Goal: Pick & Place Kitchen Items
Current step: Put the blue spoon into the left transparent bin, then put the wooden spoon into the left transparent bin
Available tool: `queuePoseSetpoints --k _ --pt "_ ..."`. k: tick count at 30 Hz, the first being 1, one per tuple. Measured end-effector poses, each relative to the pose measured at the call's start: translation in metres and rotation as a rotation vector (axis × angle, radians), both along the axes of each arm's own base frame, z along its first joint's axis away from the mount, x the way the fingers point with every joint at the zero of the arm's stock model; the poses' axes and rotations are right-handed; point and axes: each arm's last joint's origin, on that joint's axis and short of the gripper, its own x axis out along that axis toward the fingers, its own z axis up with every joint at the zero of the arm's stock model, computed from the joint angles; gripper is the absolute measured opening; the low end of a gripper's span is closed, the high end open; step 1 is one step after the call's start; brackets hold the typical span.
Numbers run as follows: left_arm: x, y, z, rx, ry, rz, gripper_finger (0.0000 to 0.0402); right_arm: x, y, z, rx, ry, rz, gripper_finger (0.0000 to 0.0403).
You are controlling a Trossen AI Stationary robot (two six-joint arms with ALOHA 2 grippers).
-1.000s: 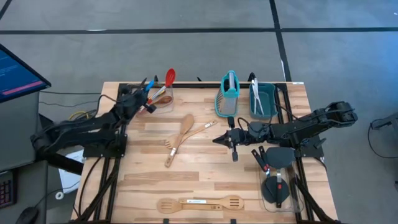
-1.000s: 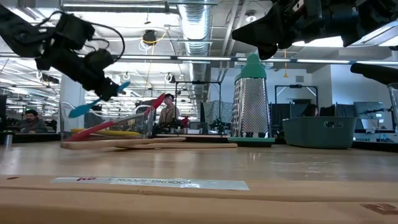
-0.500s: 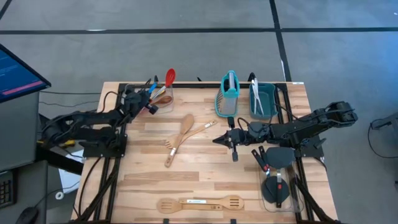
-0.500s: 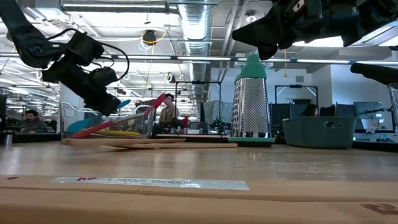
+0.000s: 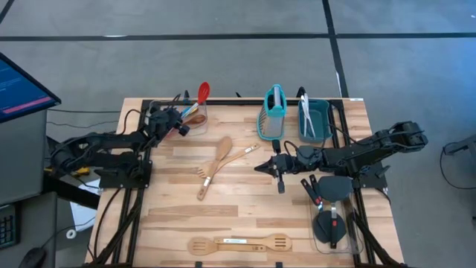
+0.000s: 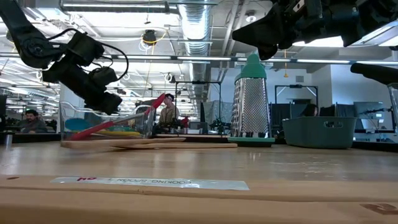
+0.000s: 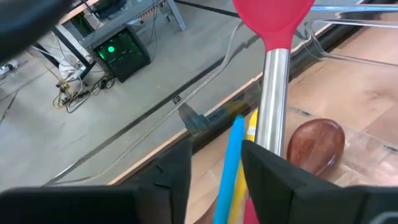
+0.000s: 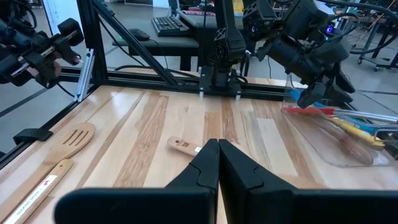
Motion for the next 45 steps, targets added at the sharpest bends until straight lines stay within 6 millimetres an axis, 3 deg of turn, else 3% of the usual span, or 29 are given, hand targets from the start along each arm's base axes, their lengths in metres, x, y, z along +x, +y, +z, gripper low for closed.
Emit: queuePoseSetpoints --k 6,10,21,25,33,45 --pt "0.001 0.0 0.002 0.012 -0.033 -0.006 0.0153 0.0 0.0 0.0 0.0 0.0 0.0 0.0" --pt "0.006 -0.002 0.009 -0.014 -0.199 -0.088 0.0145 0.0 0.0 0.0 0.001 -0.004 0.0 0.0" --pt "0.023 -0.031 0.034 0.032 -0.369 -0.33 0.0043 0.004 0.001 0.009 0.005 -0.037 0.003 0.0" --pt "0.033 -0.052 0.039 -0.001 -0.442 -0.445 0.0006 0.004 0.001 0.009 0.005 -0.036 0.003 0.0" --pt "0.049 -0.115 0.047 -0.102 -0.543 -0.742 0.0001 0.004 0.001 0.009 0.005 -0.036 0.002 0.0" --pt "0.047 -0.18 0.04 -0.228 -0.574 -0.84 0.0001 0.004 0.001 0.009 0.005 -0.034 0.003 0.0"
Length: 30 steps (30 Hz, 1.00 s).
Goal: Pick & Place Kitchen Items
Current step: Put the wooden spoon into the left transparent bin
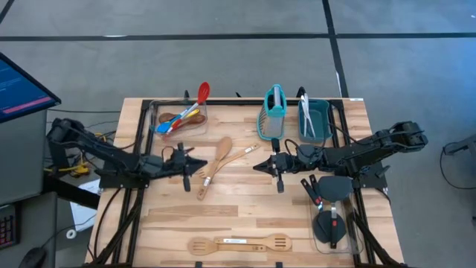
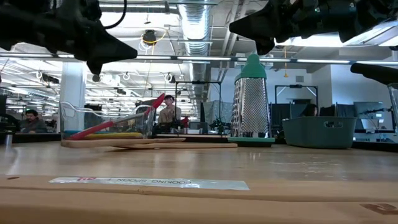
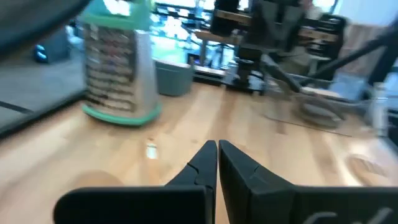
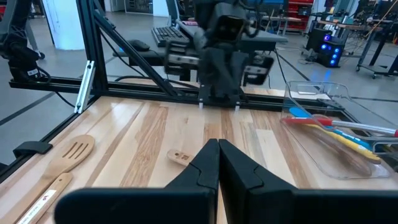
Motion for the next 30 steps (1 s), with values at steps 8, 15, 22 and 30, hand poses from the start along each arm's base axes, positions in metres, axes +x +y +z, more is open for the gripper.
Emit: queuePoseSetpoints --k 8,15,22,30 --pt "0.003 -0.026 0.001 -0.109 0.014 -0.107 0.0001 0.0 0.0 0.0 0.0 0.0 0.0 0.0" --pt "0.012 -0.049 0.001 -0.152 0.084 -0.166 0.0001 0.0 0.0 0.0 0.0 -0.002 0.0 0.0" --pt "0.028 -0.064 0.002 -0.183 0.367 -0.117 0.0001 0.0 0.0 0.0 0.0 -0.003 0.0 0.0" --pt "0.026 -0.07 -0.016 -0.29 0.601 -0.08 0.0001 0.0 0.0 0.0 0.001 -0.004 0.0 0.0"
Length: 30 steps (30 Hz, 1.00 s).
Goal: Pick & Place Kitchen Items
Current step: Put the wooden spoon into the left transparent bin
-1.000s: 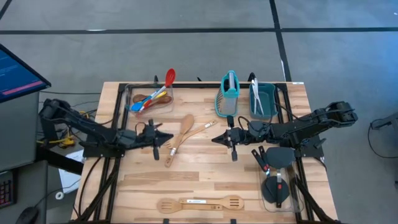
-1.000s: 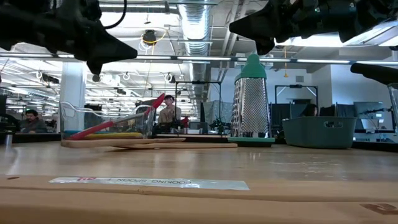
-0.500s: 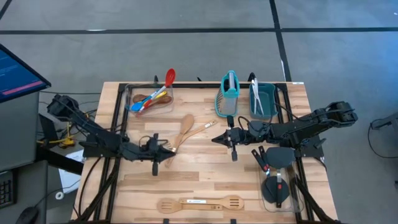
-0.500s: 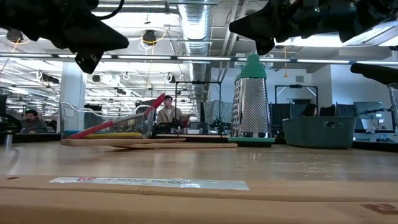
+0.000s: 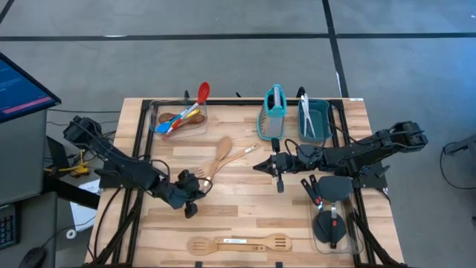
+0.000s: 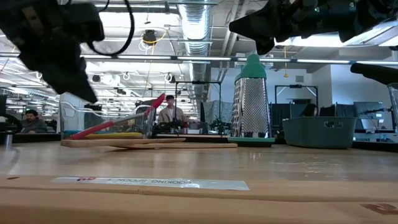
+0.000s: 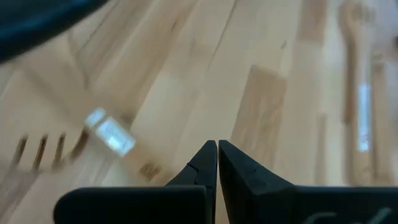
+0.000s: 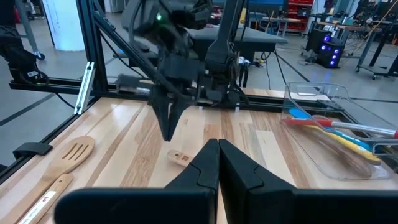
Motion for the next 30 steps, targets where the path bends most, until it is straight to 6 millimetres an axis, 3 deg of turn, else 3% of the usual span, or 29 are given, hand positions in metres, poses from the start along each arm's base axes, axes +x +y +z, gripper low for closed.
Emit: queuePoseSetpoints --k 10,21,30 --pt "-0.004 -0.002 -0.005 -0.113 0.078 0.02 0.0001 0.0 -0.002 0.002 -0.004 -0.019 -0.055 0.0" --pt "-0.006 0.0 -0.006 -0.069 0.075 0.051 0.0001 0.001 -0.002 0.005 0.078 -0.048 -0.066 0.0" --pt "-0.016 0.007 -0.022 -0.082 0.115 0.11 0.0001 0.001 -0.002 0.005 0.08 -0.049 -0.066 0.0"
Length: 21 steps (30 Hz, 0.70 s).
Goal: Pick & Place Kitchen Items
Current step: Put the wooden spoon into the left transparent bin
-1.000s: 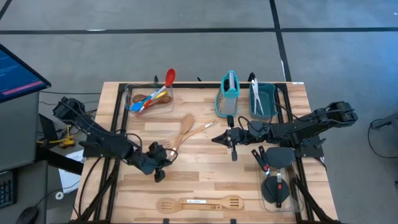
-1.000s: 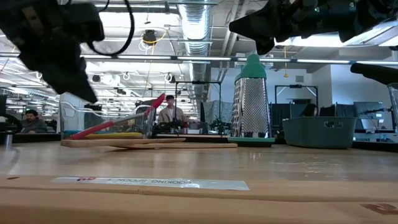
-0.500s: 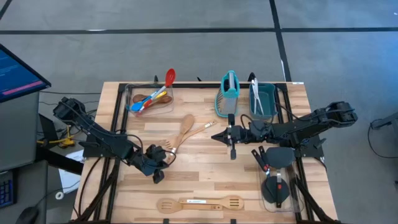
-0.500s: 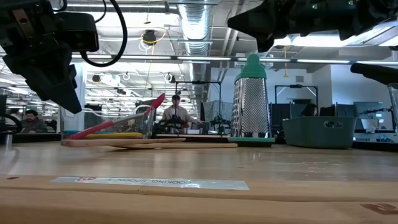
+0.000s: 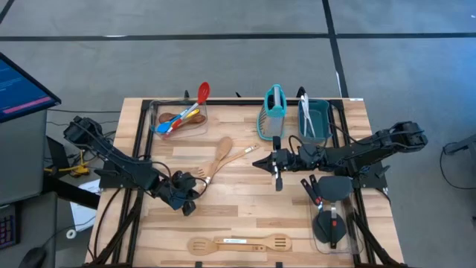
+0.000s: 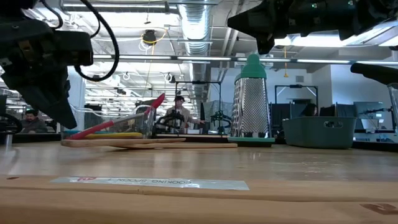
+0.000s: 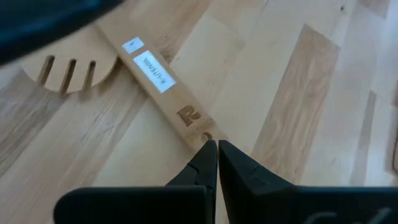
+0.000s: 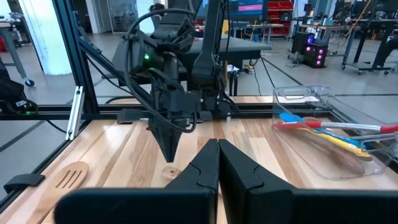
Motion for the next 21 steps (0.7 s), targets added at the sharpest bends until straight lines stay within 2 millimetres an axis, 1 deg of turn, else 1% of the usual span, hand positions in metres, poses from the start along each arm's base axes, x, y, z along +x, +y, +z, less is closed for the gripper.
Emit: queuePoseSetpoints --k 8,21 --pt "-0.0017 0.0014 -0.004 -0.008 -0.011 0.01 0.0001 0.0001 -0.0002 0.0005 0.001 -0.006 -0.001 0.0" --pt "0.004 0.0087 -0.0028 0.005 -0.029 0.03 0.0001 0.0003 -0.0003 0.0035 0.005 -0.037 -0.001 0.0"
